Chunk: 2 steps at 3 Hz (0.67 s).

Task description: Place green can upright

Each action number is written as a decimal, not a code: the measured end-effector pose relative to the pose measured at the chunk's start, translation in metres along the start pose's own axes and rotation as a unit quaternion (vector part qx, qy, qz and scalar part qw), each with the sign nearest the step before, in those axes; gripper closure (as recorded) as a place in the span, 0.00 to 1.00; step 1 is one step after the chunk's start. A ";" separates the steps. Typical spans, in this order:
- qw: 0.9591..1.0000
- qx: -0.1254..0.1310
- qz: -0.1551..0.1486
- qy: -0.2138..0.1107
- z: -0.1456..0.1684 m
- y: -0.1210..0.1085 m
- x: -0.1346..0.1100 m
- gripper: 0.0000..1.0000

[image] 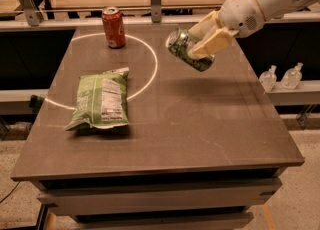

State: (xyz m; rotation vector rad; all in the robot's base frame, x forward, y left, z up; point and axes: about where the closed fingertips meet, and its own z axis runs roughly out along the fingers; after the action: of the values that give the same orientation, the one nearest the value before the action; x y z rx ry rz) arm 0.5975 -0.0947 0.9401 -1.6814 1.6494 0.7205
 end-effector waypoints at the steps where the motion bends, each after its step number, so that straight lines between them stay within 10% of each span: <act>1: 0.991 -0.034 -0.025 -0.125 -0.004 0.009 -0.019 1.00; 2: 0.978 -0.051 -0.026 -0.201 -0.006 0.015 -0.017 1.00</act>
Offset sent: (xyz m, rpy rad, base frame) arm -0.0286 -0.0081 0.0127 0.5605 0.0443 0.1925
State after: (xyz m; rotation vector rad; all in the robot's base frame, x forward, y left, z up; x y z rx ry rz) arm 0.5813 -0.0885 0.9563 -1.5170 1.2990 1.0558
